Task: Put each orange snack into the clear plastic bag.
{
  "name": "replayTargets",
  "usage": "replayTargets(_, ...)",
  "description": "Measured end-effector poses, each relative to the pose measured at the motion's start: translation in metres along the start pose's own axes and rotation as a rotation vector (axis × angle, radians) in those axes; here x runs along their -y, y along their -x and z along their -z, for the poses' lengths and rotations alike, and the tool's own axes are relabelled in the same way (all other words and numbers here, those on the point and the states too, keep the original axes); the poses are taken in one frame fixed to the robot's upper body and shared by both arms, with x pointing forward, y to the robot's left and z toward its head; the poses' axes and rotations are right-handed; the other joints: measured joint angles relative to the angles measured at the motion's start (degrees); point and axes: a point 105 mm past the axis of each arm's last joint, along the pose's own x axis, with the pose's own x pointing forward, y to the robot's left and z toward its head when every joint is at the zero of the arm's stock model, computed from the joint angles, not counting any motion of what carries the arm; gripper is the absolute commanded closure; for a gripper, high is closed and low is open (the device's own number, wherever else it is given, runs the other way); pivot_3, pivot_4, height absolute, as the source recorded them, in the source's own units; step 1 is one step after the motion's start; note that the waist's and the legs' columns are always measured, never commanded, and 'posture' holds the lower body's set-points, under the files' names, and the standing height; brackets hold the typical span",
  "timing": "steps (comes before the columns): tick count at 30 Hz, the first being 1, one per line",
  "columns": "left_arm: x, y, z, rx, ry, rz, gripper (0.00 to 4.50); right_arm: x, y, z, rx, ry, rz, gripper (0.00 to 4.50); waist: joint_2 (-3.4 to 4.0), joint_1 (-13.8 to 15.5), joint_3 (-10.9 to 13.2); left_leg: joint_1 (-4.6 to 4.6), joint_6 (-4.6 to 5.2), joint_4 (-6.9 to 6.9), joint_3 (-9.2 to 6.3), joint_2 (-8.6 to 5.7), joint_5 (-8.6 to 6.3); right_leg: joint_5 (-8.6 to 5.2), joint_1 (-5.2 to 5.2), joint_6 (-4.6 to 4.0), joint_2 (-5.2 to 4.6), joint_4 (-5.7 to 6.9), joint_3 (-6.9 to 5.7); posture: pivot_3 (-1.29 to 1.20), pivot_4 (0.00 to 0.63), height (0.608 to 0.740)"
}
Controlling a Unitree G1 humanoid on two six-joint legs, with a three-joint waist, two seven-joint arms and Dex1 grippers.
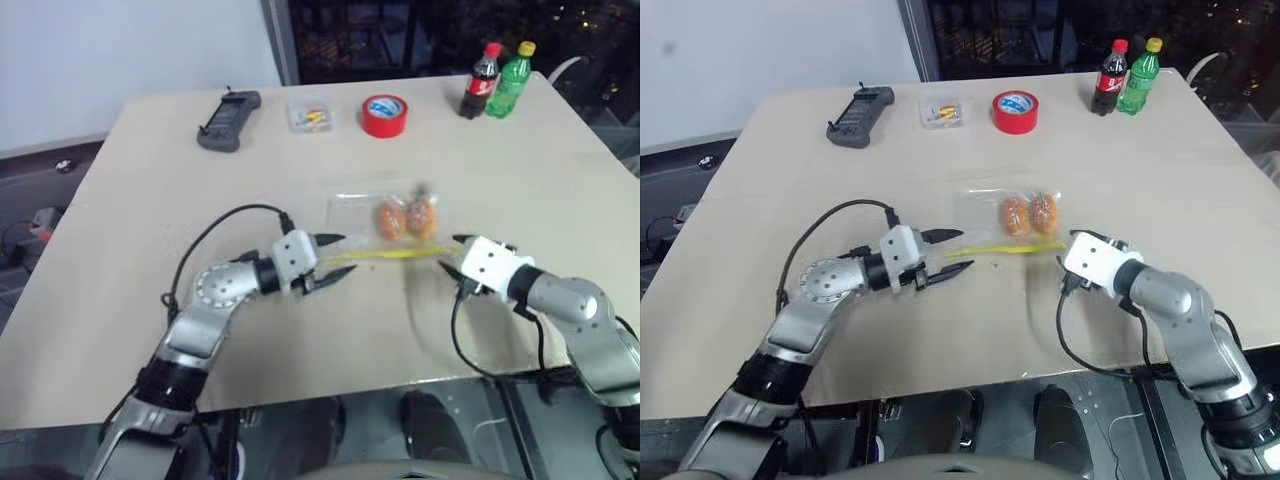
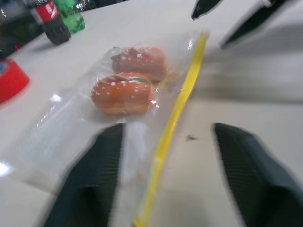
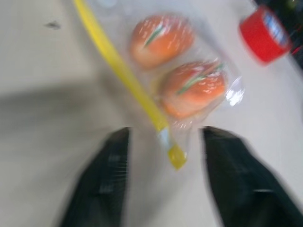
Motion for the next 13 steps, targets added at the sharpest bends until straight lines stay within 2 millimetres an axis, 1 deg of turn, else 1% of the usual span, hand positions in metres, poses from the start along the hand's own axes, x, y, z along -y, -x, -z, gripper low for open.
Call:
replayTargets(1,-0.002,0.005,0.001,-0.012,0.023,-0.008,0.00,0.004,0.004,0.001,-0.003,-0.021,0.014,0.10,0.00,0.0,0.0,0.07,0.00,0.00,-0.01,0.03,0.00,0.00,0.08,0.00,0.02,0.00,-0.01,0.00,0.150,0.740)
replayTargets(3,-0.002,0.021,0.002,-0.030,0.091,-0.008,0.00,0.012,0.016,0.002,0.007,-0.095,0.041,0.10,0.01,0.0,0.0,0.15,-0.02,-0.01,0.00,0.15,-0.01,0.00,0.15,-0.02,0.09,-0.02,-0.02,0.00,0.150,0.740)
replayTargets(5,0.001,0.046,0.006,-0.051,0.195,-0.004,0.00,0.014,0.035,0.010,0.009,-0.199,0.039,0.10,0.01,0.3,0.0,0.17,-0.06,-0.08,-0.01,0.25,-0.04,-0.01,0.19,-0.06,0.13,-0.09,-0.04,0.00,0.150,0.740)
replayTargets(7,-0.002,0.068,0.010,-0.075,0.265,-0.038,0.00,0.016,0.053,0.019,-0.006,-0.276,0.032,0.10,0.03,0.8,0.0,0.16,-0.13,-0.08,0.01,0.31,-0.09,-0.01,0.20,-0.08,0.17,-0.15,-0.05,0.00,0.150,0.740)
replayTargets(10,-0.007,0.076,0.007,-0.070,0.274,-0.052,0.00,0.015,0.060,0.014,0.016,-0.288,0.016,0.10,0.03,1.0,0.0,0.16,-0.14,-0.05,0.01,0.34,-0.10,-0.01,0.24,-0.05,0.17,-0.17,-0.09,0.00,0.150,0.740)
replayTargets(12,-0.009,0.087,0.006,-0.087,0.282,-0.064,0.00,0.010,0.068,0.013,0.018,-0.310,0.000,0.10,0.02,1.1,0.0,0.16,-0.15,-0.05,0.03,0.40,-0.10,-0.04,0.24,-0.07,0.20,-0.18,-0.09,0.00,0.150,0.740)
replayTargets(13,-0.011,0.090,0.006,-0.090,0.281,-0.070,0.00,0.011,0.069,0.014,0.016,-0.319,0.003,0.10,0.03,1.1,0.0,0.16,-0.15,-0.05,0.06,0.42,-0.11,-0.06,0.24,-0.10,0.21,-0.19,-0.07,0.00,0.150,0.740)
